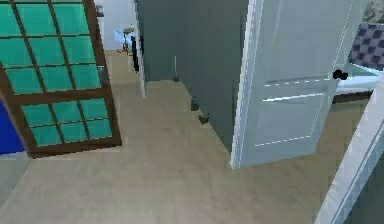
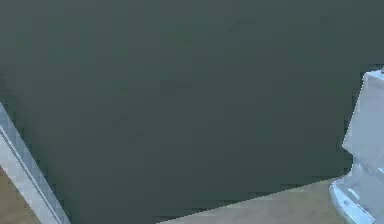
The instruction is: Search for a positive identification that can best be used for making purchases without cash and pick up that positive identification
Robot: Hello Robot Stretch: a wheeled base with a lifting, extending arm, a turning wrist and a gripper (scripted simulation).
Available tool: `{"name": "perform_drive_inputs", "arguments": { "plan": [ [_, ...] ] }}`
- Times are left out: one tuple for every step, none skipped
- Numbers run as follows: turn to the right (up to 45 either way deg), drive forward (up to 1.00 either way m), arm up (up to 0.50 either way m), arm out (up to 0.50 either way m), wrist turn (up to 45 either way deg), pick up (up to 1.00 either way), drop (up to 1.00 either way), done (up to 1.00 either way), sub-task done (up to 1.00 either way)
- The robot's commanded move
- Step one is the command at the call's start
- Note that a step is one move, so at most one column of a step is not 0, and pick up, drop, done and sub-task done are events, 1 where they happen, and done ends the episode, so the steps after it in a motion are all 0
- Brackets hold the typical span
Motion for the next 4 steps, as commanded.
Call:
{"name": "perform_drive_inputs", "arguments": {
  "plan": [
    [30.0,0.0,0.0,0.0,0.0,0.0,0.0,0.0,0.0],
    [0.0,0.2,0.0,0.0,0.0,0.0,0.0,0.0,0.0],
    [-24.0,0.0,0.0,0.0,0.0,0.0,0.0,0.0,0.0],
    [0.0,0.45,0.0,0.0,0.0,0.0,0.0,0.0,0.0]
  ]
}}
